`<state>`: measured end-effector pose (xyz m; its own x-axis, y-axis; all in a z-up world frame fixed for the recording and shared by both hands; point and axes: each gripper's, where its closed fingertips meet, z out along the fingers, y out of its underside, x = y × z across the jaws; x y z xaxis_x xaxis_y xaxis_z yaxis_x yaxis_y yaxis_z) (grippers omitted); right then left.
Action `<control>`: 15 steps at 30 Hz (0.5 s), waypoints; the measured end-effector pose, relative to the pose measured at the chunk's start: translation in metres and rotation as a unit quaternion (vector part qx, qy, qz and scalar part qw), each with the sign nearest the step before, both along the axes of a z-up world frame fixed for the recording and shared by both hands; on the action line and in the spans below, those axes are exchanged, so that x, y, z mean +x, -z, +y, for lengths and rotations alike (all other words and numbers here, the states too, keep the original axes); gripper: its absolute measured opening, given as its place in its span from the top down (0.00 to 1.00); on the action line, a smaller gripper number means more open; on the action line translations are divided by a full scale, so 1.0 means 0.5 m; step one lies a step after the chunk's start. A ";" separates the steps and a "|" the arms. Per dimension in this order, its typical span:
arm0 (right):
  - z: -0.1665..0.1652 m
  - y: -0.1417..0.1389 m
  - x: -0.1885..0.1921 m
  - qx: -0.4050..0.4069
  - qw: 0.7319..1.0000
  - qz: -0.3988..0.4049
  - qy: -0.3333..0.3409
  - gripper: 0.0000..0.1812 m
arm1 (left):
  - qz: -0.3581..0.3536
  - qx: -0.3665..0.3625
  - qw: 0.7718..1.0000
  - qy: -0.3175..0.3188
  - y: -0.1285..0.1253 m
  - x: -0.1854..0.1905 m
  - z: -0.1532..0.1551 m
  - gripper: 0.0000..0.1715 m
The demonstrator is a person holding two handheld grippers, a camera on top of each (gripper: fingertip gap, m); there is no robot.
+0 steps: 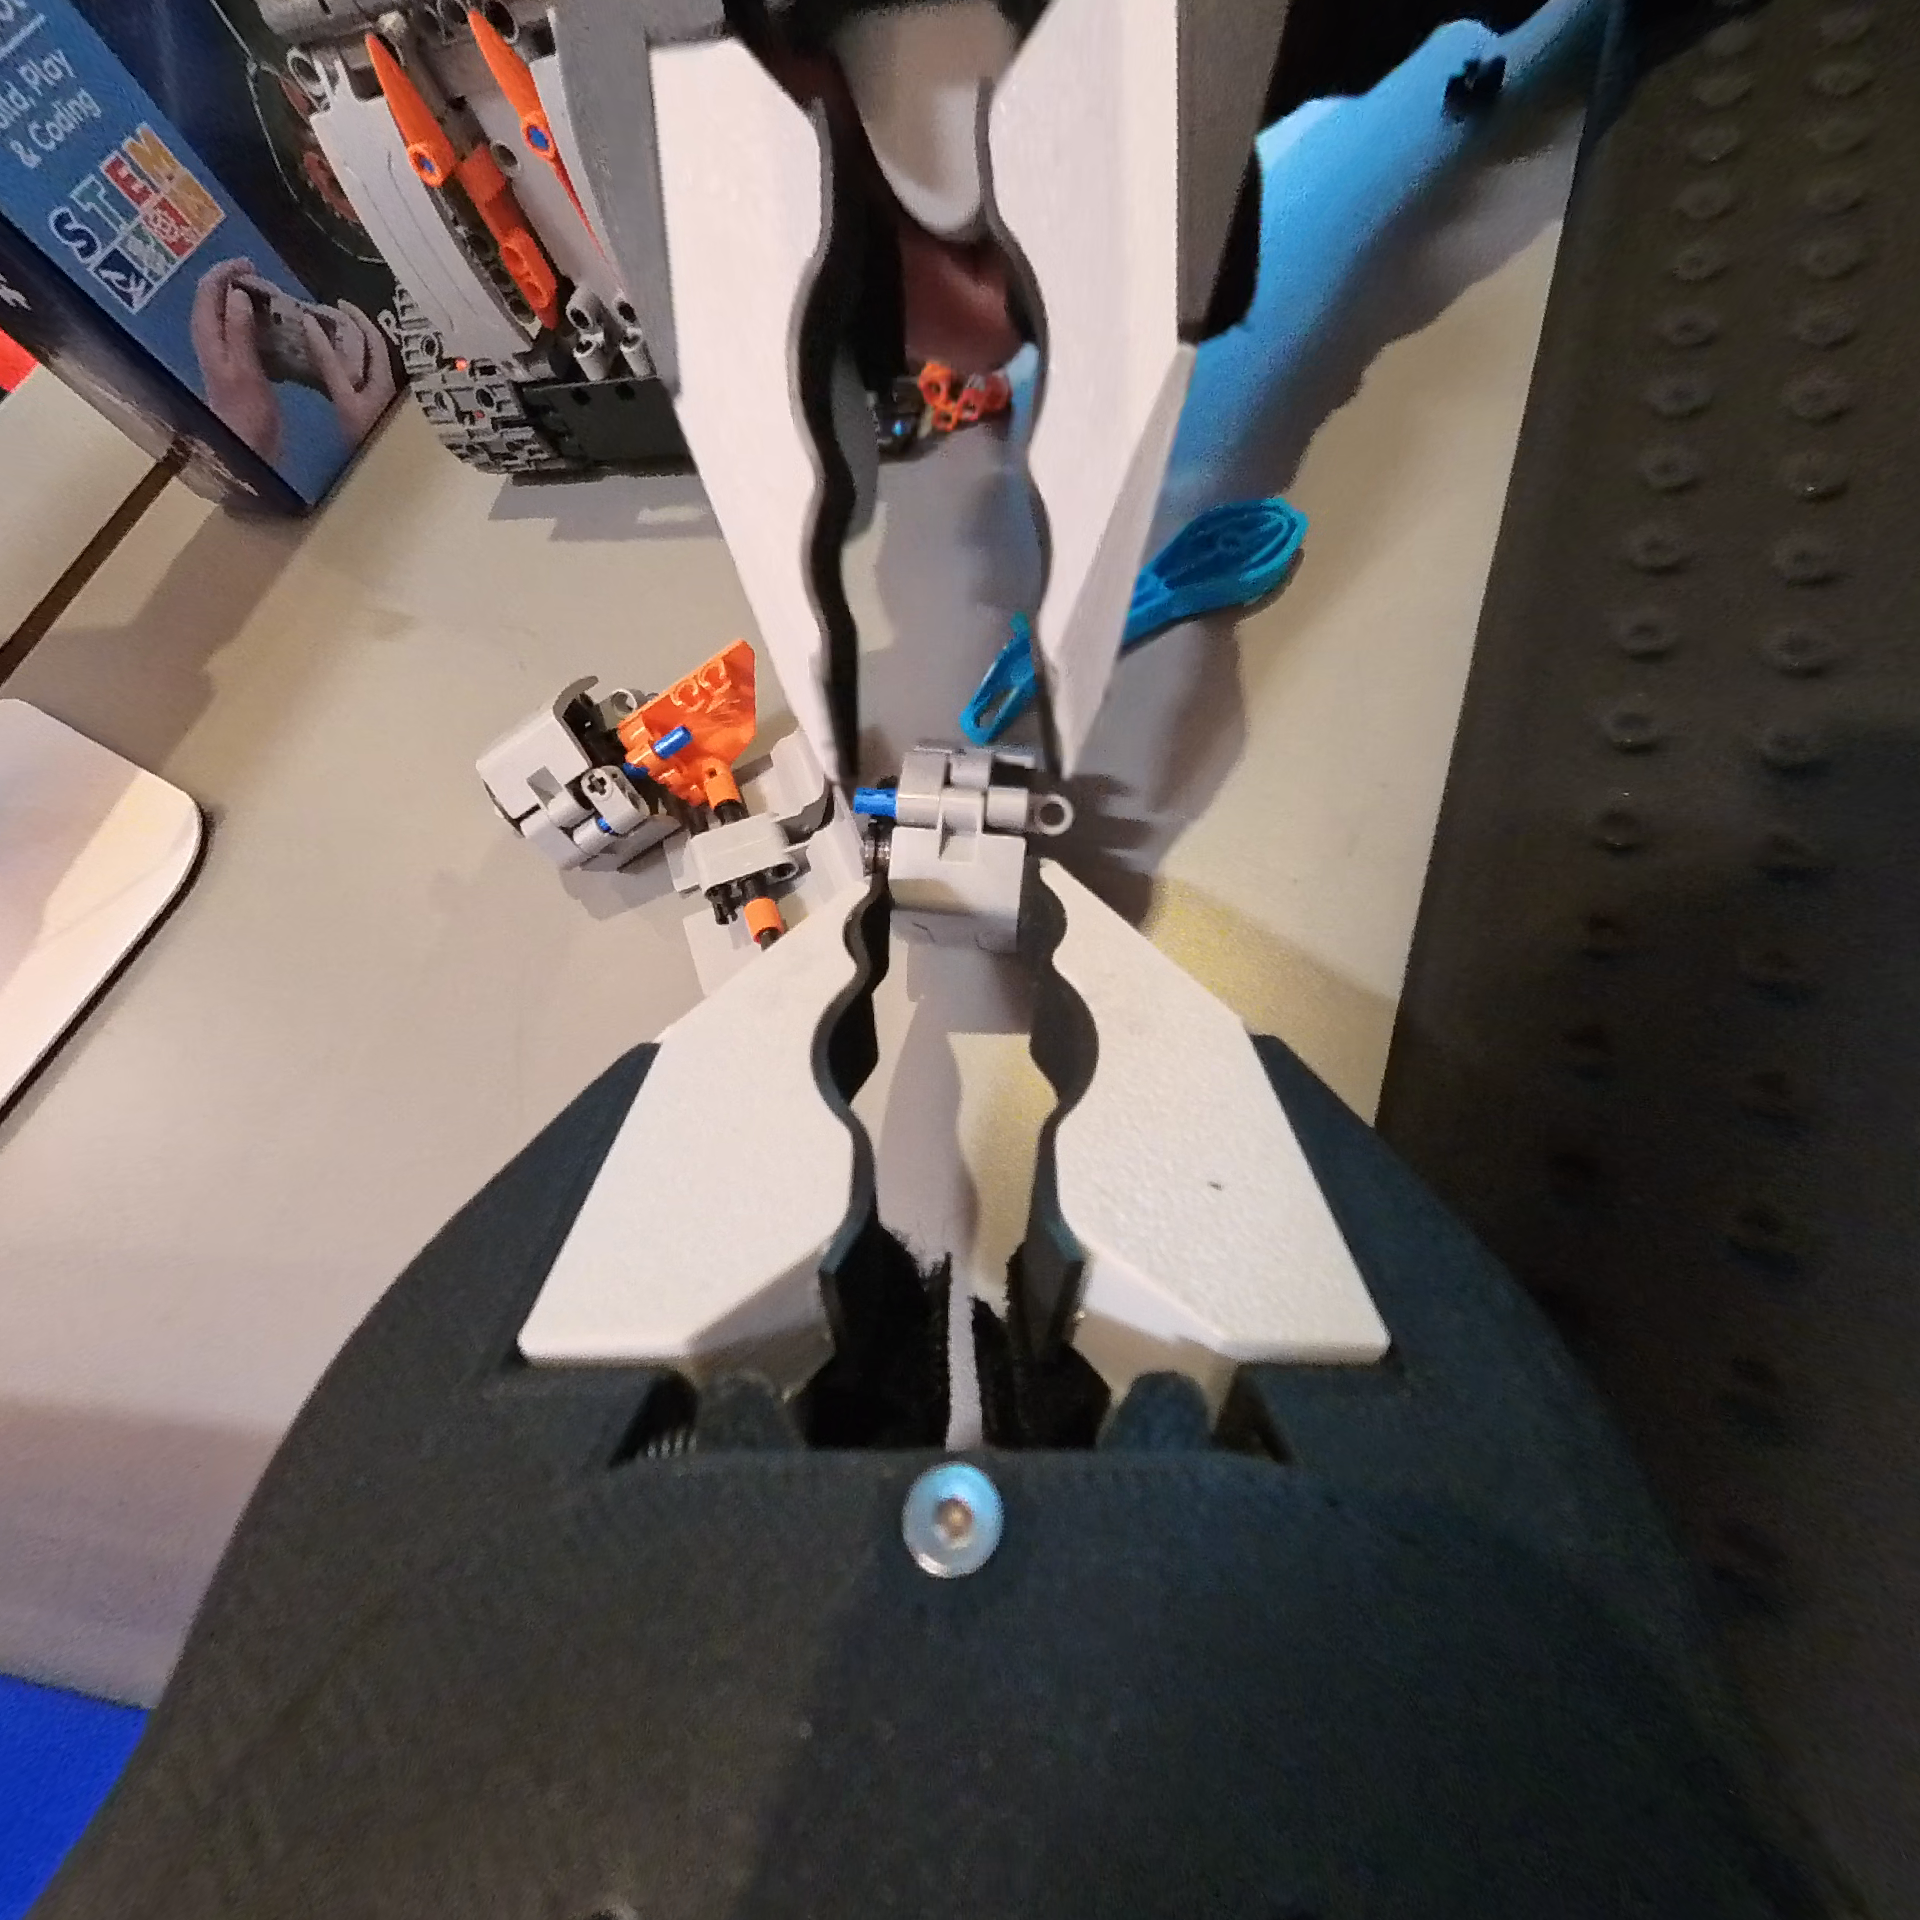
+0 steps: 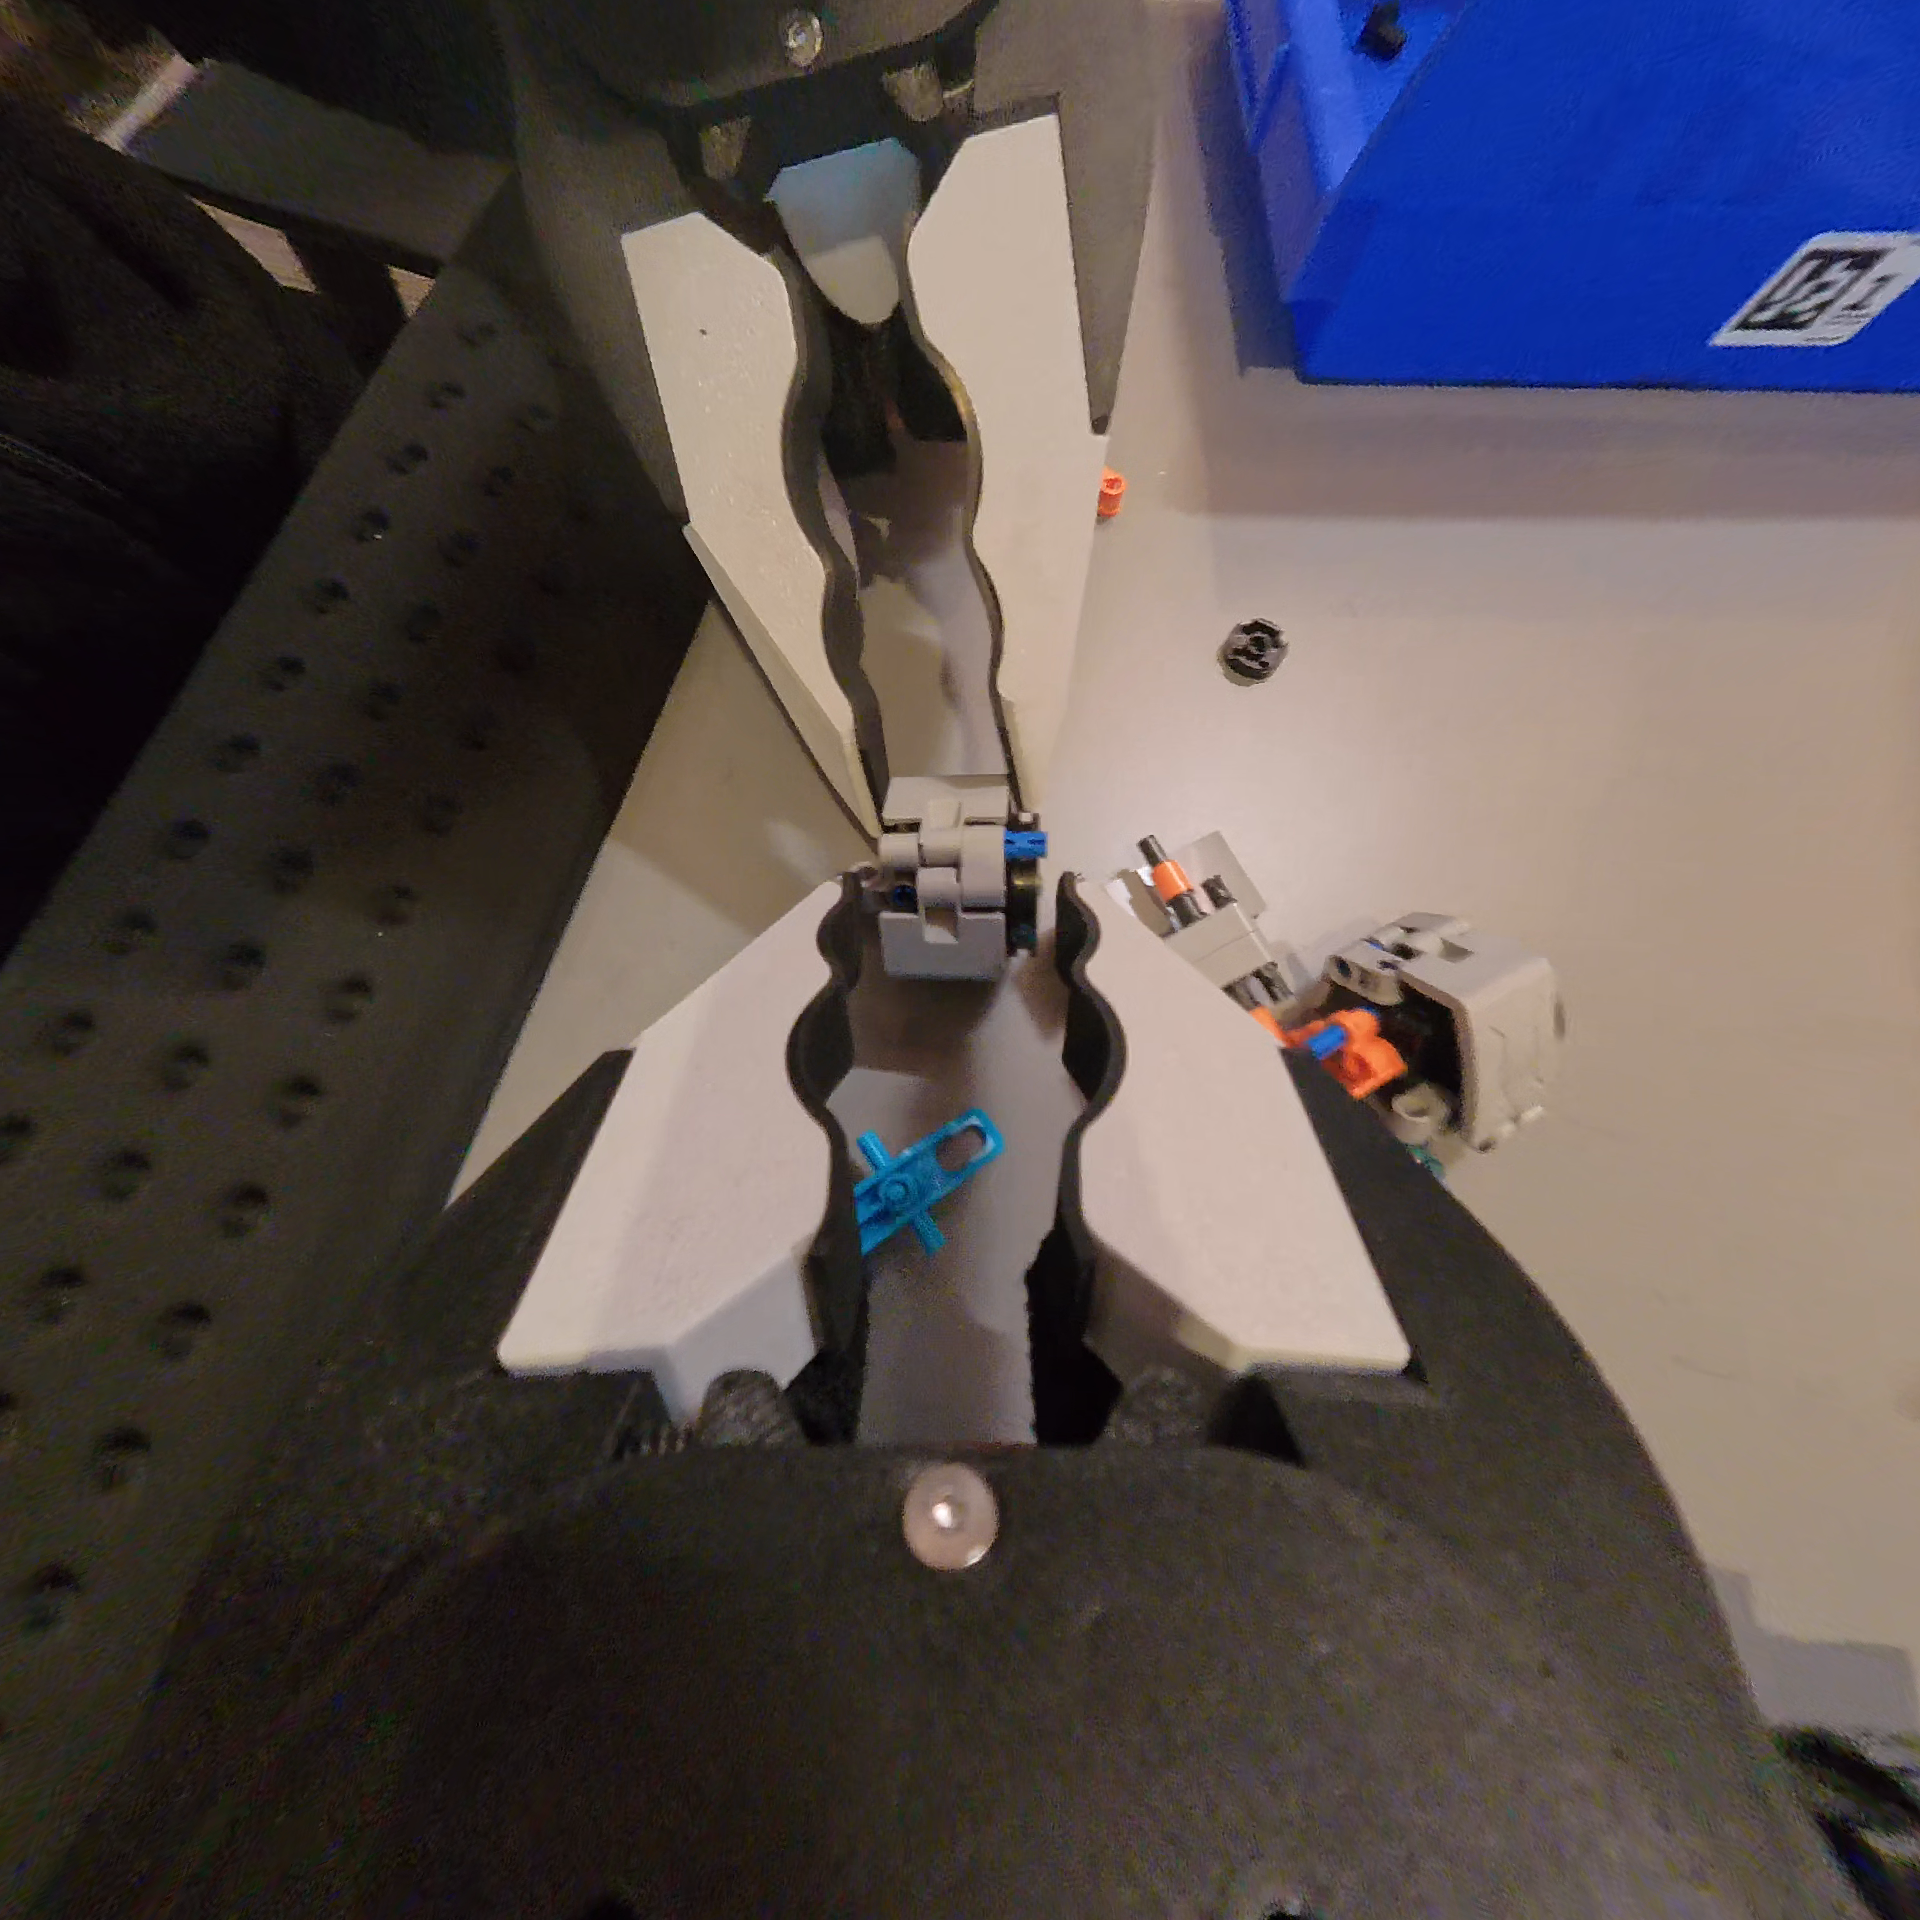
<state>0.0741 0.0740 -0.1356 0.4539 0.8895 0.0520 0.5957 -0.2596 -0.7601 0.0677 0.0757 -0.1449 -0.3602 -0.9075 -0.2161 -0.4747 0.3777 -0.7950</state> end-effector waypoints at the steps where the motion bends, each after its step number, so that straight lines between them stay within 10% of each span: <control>1: 0.004 -0.006 0.005 0.008 1.000 -0.003 0.004 0.81 | 0.000 0.000 1.000 0.000 0.000 0.000 0.000 0.87; 15: 0.005 0.005 -0.016 0.050 0.998 -0.032 -0.012 0.84 | -0.003 0.009 1.000 0.003 0.000 0.002 -0.002 0.87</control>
<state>0.0662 0.0763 -0.1381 0.4252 0.8893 0.1686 0.6487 -0.1695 -0.7419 0.0688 0.0745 -0.1447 -0.3646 -0.9012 -0.2343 -0.4675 0.3948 -0.7910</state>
